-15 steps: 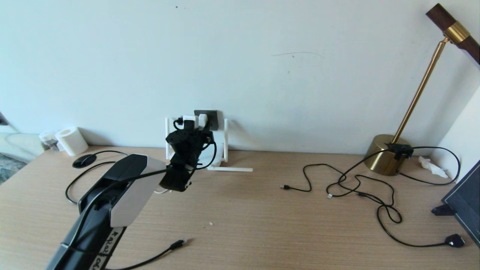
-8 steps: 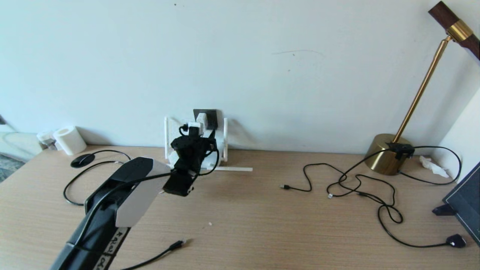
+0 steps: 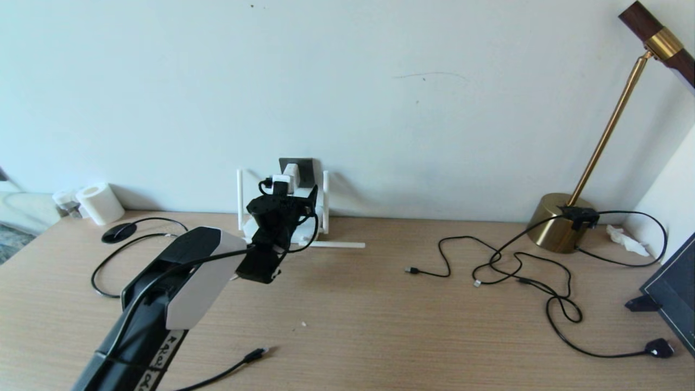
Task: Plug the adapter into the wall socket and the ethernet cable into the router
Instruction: Plug plug into socket
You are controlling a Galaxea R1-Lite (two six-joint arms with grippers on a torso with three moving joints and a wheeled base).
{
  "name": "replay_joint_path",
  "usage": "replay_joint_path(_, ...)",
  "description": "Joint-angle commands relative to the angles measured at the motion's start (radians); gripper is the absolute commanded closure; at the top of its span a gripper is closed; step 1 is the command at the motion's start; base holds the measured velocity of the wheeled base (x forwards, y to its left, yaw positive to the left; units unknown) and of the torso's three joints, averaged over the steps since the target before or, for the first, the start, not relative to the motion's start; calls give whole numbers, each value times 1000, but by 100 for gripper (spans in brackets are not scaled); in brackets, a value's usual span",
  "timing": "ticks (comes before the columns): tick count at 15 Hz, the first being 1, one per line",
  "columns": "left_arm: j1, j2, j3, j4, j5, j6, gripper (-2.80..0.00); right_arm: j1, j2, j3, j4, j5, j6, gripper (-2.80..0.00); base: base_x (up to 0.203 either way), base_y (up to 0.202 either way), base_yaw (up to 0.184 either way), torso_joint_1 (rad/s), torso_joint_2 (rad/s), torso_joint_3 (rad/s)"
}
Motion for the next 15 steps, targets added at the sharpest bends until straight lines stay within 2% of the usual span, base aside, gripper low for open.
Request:
replay_joint_path(1,0,-24,40,-15,4,0,-280,0,0,0,-1,0,0,-280,0,0,0,0,0,0)
replay_joint_path(4,0,-84,189,-70,4,0,-280,0,0,0,-1,0,0,-280,0,0,0,0,0,0)
replay_joint_path(7,0,-166,393,-153,1,0,-280,0,0,0,-1,0,0,-280,0,0,0,0,0,0)
replay_joint_path(10,-3,-278,565,-272,-10,-3,-280,0,0,0,-1,0,1,-280,0,0,0,0,0,0)
replay_joint_path(15,-6,-514,772,-299,-17,-5,-280,0,0,0,-1,-1,1,-280,0,0,0,0,0,0)
